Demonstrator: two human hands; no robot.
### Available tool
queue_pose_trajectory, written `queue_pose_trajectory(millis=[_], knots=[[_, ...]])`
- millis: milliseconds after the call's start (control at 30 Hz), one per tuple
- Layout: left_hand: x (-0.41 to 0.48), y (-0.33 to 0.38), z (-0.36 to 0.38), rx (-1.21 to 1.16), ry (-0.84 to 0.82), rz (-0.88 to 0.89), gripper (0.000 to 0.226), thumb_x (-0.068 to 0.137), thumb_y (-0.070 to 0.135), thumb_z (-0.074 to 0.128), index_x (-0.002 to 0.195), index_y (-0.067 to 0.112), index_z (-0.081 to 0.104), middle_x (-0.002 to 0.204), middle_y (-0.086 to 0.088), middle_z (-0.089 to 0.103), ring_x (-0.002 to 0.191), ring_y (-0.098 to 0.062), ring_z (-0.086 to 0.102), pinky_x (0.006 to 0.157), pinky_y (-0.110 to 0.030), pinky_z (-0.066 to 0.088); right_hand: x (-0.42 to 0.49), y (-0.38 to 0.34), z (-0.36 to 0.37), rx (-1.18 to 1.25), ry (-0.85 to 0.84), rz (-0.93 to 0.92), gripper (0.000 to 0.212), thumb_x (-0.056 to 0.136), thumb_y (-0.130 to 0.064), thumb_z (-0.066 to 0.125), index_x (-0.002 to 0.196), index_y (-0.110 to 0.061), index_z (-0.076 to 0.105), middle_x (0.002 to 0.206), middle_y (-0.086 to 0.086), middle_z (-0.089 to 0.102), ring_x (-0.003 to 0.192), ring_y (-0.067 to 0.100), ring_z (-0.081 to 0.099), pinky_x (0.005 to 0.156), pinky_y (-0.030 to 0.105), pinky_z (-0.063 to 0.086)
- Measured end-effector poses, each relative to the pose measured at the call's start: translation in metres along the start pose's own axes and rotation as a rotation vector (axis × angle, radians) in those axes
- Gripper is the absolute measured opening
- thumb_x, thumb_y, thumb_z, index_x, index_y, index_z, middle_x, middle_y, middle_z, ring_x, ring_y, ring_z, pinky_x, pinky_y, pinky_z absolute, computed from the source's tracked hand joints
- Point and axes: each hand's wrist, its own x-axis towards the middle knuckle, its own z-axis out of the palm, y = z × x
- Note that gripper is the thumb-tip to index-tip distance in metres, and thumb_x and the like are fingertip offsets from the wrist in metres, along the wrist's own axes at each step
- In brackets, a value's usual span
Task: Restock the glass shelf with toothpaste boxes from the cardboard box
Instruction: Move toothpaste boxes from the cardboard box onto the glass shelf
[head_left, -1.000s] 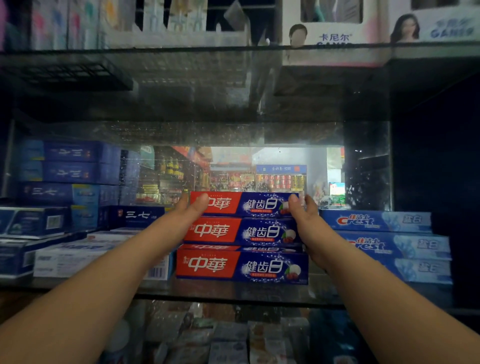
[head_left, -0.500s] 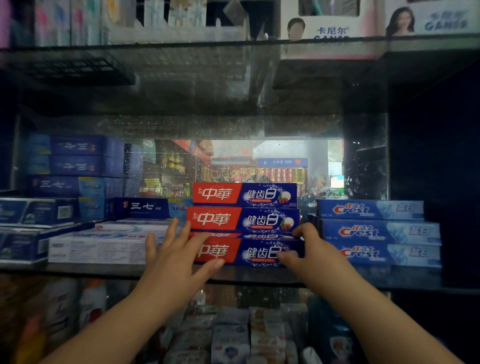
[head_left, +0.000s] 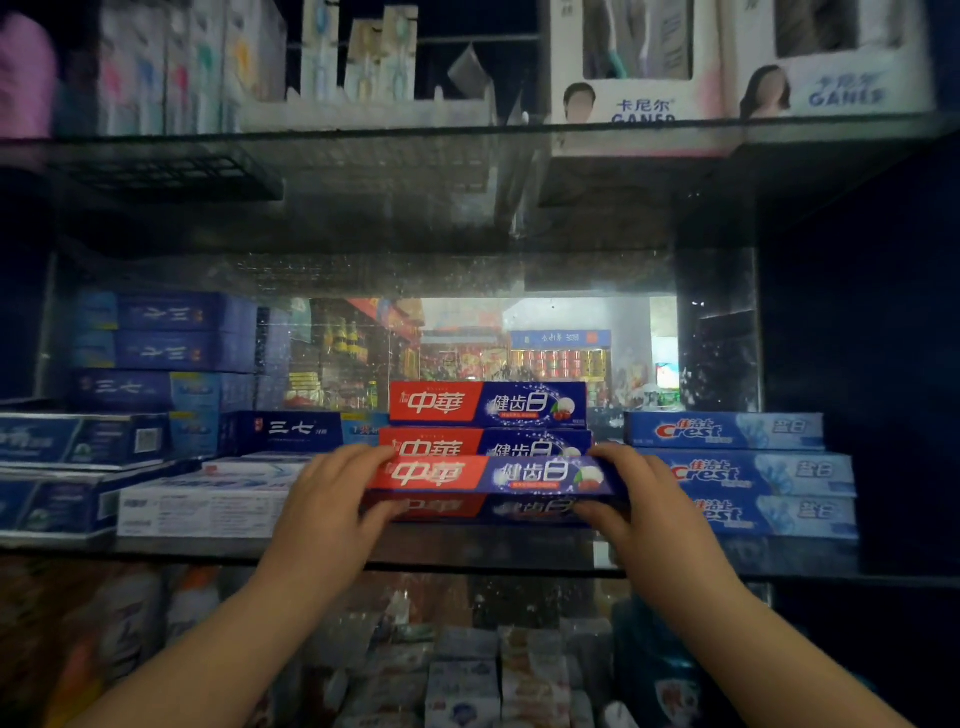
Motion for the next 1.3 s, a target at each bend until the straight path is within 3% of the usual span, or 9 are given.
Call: queue_pose_trajectory(millis=[167, 233, 333, 433, 600, 700, 867, 1033, 1300], knots=[[0.045, 0.022, -0.027, -0.337, 0.154, -0.058, 0.055, 0.088, 0.028, 0.065, 0.138, 0.027, 0.043, 0.123, 0.009, 0.051, 0.111, -0.009, 0.048, 0.088, -0.029, 0.044, 0.033, -0.029, -0.028, 0.167, 0.194, -0.056, 0.057, 0.091, -0.033, 0.061, 0.141, -0.033, 0.035, 0.113, -0.018, 0.04, 0.104, 0.004, 0.045, 0.09, 0.035, 0.047], [0.07, 0.03, -0.031, -0.443, 0.159, -0.096, 0.052, 0.09, 0.028, 0.062, 0.138, 0.029, 0.043, 0.12, 0.009, 0.053, 0.106, -0.009, 0.051, 0.079, -0.025, 0.044, 0.054, -0.038, -0.033, 0.224, 0.218, -0.012, 0.053, 0.091, -0.035, 0.06, 0.139, -0.029, 0.037, 0.109, -0.017, 0.045, 0.101, 0.007, 0.049, 0.083, 0.033, 0.045], [0.096, 0.029, -0.022, -0.677, 0.11, -0.215, 0.056, 0.092, 0.028, 0.06, 0.143, 0.03, 0.038, 0.122, 0.008, 0.055, 0.107, -0.013, 0.056, 0.087, -0.036, 0.051, 0.077, -0.038, -0.028, 0.267, 0.202, 0.069, 0.034, 0.092, -0.038, 0.059, 0.121, -0.023, 0.051, 0.099, -0.012, 0.055, 0.094, 0.015, 0.057, 0.068, 0.028, 0.039], [0.105, 0.017, -0.005, -0.774, 0.038, -0.321, 0.058, 0.092, 0.027, 0.06, 0.145, 0.029, 0.037, 0.134, 0.002, 0.056, 0.109, -0.018, 0.059, 0.094, -0.043, 0.05, 0.09, -0.026, -0.013, 0.26, 0.135, 0.144, 0.03, 0.09, -0.041, 0.06, 0.11, -0.018, 0.055, 0.096, -0.005, 0.06, 0.085, 0.017, 0.059, 0.069, 0.033, 0.048], [0.1, 0.006, 0.017, -0.814, -0.029, -0.418, 0.058, 0.093, 0.026, 0.059, 0.146, 0.025, 0.036, 0.124, 0.005, 0.054, 0.083, -0.01, 0.061, 0.067, -0.03, 0.053, 0.095, -0.01, 0.011, 0.299, 0.025, 0.253, 0.043, 0.094, -0.046, 0.05, 0.126, -0.016, 0.046, 0.112, 0.002, 0.06, 0.087, 0.018, 0.059, 0.055, 0.028, 0.044], [0.101, 0.005, 0.022, -0.874, -0.083, -0.518, 0.04, 0.095, 0.03, 0.056, 0.133, 0.02, 0.049, 0.115, -0.002, 0.065, 0.087, -0.023, 0.067, 0.074, -0.038, 0.056, 0.102, -0.008, 0.02, 0.279, -0.02, 0.237, 0.041, 0.099, -0.044, 0.04, 0.129, -0.017, 0.043, 0.102, -0.001, 0.055, 0.081, 0.016, 0.054, 0.052, 0.026, 0.04], [0.104, 0.005, 0.021, -1.026, -0.16, -0.612, 0.025, 0.098, 0.032, 0.047, 0.11, 0.013, 0.059, 0.098, -0.012, 0.072, 0.088, -0.03, 0.07, 0.071, -0.04, 0.055, 0.112, -0.006, 0.028, 0.347, -0.06, 0.293, 0.045, 0.1, -0.045, 0.036, 0.135, -0.017, 0.04, 0.113, 0.007, 0.062, 0.097, 0.027, 0.062, 0.082, 0.045, 0.054], [0.107, 0.002, 0.023, -1.008, -0.166, -0.609, 0.028, 0.099, 0.035, 0.045, 0.109, 0.014, 0.06, 0.099, -0.011, 0.072, 0.089, -0.03, 0.07, 0.074, -0.042, 0.055, 0.111, -0.003, 0.034, 0.761, -0.112, 0.437, 0.042, 0.097, -0.051, 0.041, 0.127, -0.022, 0.047, 0.103, 0.006, 0.069, 0.085, 0.028, 0.071, 0.077, 0.048, 0.058], [0.108, 0.003, 0.028, -1.05, -0.149, -0.638, 0.036, 0.098, 0.039, 0.046, 0.124, 0.015, 0.052, 0.107, -0.012, 0.07, 0.092, -0.032, 0.069, 0.084, -0.051, 0.055, 0.106, 0.003, 0.039, 0.923, -0.125, 0.479, 0.061, 0.093, -0.056, 0.046, 0.144, -0.025, 0.033, 0.112, 0.008, 0.068, 0.088, 0.028, 0.071, 0.064, 0.042, 0.06]])
